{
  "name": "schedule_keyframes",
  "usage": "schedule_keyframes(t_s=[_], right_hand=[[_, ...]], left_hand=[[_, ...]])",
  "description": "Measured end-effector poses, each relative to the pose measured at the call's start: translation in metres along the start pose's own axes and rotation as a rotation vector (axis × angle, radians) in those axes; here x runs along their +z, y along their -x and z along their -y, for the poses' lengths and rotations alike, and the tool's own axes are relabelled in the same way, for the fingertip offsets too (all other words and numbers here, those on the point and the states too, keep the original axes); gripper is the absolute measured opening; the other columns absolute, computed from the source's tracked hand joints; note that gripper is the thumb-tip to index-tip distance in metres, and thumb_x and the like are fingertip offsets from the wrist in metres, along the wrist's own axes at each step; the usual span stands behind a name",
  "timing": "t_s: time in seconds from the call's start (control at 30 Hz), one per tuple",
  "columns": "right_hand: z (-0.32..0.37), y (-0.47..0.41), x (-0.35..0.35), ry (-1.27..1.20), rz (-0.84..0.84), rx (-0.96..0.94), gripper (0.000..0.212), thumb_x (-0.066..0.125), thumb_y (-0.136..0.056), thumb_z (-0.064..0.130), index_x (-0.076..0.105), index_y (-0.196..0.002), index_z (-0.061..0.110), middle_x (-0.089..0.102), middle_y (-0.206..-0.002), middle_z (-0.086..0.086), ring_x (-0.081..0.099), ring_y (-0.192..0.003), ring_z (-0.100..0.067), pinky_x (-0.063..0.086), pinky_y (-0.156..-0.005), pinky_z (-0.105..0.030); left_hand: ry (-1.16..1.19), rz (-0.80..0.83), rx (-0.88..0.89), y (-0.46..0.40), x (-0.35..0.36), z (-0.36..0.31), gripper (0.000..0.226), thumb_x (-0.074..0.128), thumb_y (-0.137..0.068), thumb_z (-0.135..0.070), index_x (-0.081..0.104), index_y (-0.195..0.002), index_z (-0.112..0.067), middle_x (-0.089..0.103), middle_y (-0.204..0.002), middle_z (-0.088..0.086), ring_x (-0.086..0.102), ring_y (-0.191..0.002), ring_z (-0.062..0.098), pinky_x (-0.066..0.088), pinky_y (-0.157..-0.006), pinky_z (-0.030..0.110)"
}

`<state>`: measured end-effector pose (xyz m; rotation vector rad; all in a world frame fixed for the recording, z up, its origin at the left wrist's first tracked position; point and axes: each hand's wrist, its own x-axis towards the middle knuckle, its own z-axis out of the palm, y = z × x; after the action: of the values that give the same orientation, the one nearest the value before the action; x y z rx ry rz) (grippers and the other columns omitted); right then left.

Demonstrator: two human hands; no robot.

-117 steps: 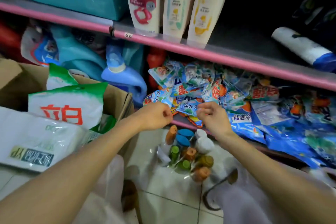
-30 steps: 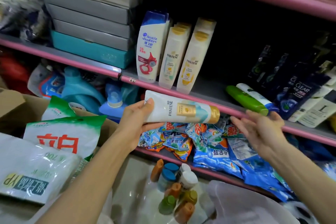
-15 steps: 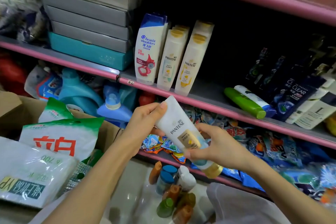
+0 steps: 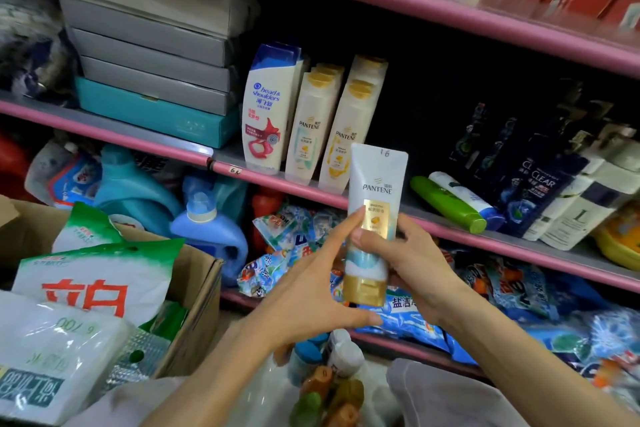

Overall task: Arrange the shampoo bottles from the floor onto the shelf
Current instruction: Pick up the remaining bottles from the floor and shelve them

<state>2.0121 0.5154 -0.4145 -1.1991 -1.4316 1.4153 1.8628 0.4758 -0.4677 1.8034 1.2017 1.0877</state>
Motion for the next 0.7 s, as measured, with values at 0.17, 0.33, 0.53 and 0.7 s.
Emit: schedule_keyframes(t_s=[0.17,0.33,0.53,0.7], right_hand=[[0.0,0.001,0.001,-0.012,0.001,0.005,0.038,0.078,-0.075,0.022,0.062,-0.11,0.022,0.075,-0.096,-0.005,0.074,-0.083,-0.024,0.059,-0.063,-0.033],[-0.003,-0.002,-0.008,-0.021,-0.02,0.007,0.037,0.077,-0.077,0.02,0.062,-0.111,0.021,0.075,-0.096,-0.007,0.073,-0.084,-0.026,0.059,-0.065,-0.037],[0.007,-0.025,-0.024,0.151,-0.276,-0.234,0.04,0.081,-0.069,0.027,0.058,-0.102,0.025,0.073,-0.093,0.004,0.072,-0.084,-0.013,0.057,-0.073,-0.032],[0.025,-0.078,-0.045,0.228,-0.403,-0.34,0.028,0.078,-0.077,0.021,0.056,-0.095,0.024,0.07,-0.088,0.004,0.068,-0.081,-0.012,0.053,-0.073,-0.029]], left_hand=[[0.003,-0.101,0.003,0.001,0.006,-0.002,0.11,0.081,-0.053,-0.052,0.011,-0.136,-0.066,0.058,-0.123,-0.026,0.058,-0.107,-0.004,0.053,-0.089,0.036],[0.015,-0.052,-0.019,-0.007,0.01,-0.002,0.107,0.081,-0.057,-0.05,0.011,-0.135,-0.068,0.057,-0.122,-0.027,0.055,-0.105,-0.008,0.052,-0.087,0.03],[-0.096,-0.119,-0.089,-0.04,0.011,0.012,0.104,0.072,-0.076,-0.041,-0.01,-0.134,-0.068,0.049,-0.137,-0.016,0.06,-0.107,0.014,0.053,-0.085,0.045],[0.13,-0.279,-0.163,-0.075,0.002,0.019,0.082,0.063,-0.085,-0.038,0.009,-0.146,-0.048,0.035,-0.143,-0.021,0.058,-0.1,-0.007,0.05,-0.084,0.02]])
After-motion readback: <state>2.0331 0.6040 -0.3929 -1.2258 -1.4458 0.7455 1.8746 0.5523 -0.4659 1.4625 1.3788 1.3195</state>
